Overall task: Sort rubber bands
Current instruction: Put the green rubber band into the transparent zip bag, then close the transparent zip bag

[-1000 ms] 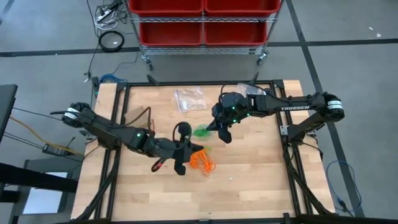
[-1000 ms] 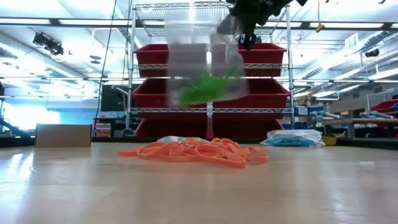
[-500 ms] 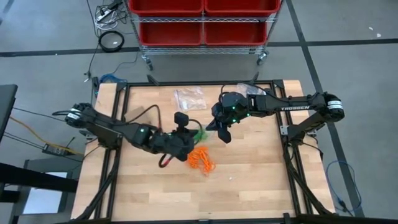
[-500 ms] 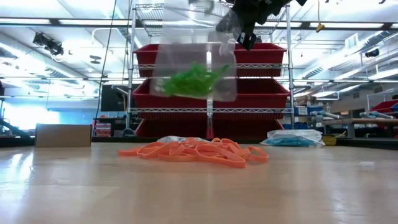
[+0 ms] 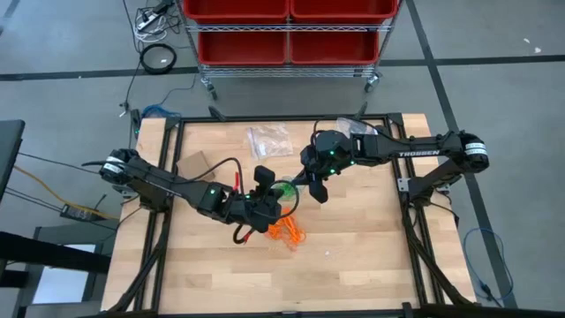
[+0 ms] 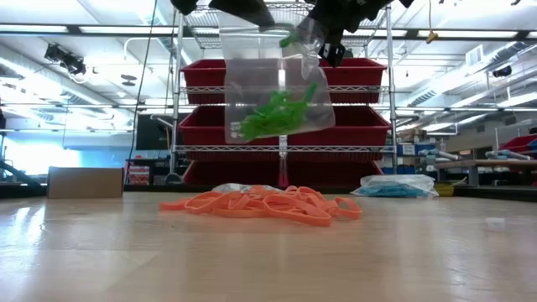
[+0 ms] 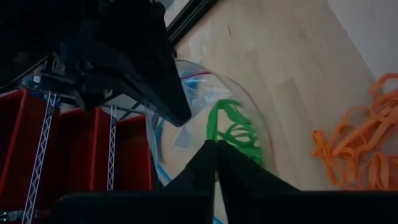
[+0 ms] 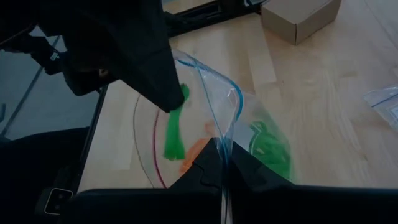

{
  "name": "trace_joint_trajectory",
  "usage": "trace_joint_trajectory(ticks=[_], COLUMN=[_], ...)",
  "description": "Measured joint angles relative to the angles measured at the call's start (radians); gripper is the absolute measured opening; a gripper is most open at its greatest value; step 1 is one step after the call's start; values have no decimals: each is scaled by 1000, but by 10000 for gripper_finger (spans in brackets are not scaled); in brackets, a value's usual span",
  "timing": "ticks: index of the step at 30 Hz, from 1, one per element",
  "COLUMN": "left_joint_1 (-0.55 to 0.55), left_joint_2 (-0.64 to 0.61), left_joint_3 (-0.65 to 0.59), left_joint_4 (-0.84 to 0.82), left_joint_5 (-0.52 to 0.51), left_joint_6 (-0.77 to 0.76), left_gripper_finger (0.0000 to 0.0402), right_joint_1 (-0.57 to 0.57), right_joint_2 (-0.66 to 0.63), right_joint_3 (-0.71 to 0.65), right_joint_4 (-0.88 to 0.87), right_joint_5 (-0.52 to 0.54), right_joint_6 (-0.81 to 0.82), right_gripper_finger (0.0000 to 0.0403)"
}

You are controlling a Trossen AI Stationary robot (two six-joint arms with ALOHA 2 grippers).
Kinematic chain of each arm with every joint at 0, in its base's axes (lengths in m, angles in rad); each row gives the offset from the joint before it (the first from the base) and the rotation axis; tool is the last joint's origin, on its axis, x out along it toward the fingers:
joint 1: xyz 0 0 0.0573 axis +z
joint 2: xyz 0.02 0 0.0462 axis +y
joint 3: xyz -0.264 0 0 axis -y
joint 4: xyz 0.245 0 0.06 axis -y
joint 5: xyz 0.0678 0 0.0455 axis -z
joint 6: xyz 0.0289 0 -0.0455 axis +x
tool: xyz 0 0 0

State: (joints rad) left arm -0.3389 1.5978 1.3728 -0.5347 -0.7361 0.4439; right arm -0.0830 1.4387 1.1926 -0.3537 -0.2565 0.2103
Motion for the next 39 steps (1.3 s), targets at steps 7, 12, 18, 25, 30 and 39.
trace_joint_trajectory(ticks=[7,12,18,25,30,39], left_joint_1=[-4,-5,-28,-85,-131,-174], left_joint_2=[0,-2,-47,-201,-299,-338], left_joint_3=[48,105,155,32,-194,-498], left_joint_4=[-25,-55,-182,-182,68,497], left_joint_5=[-41,-53,-57,-59,-50,-140], left_joint_6=[-26,-74,-252,-470,-501,-477], left_gripper_finger=[120,177,194,187,186,186], right_joint_1=[0,0,-1,-6,-6,-7], right_joint_2=[0,0,0,0,0,0], right_joint_3=[0,0,0,0,0,0], right_joint_4=[0,0,-2,22,62,115], right_joint_5=[0,0,0,0,-4,-23], right_joint_6=[2,2,6,8,24,49], right_gripper_finger=[0,0,0,0,0,0])
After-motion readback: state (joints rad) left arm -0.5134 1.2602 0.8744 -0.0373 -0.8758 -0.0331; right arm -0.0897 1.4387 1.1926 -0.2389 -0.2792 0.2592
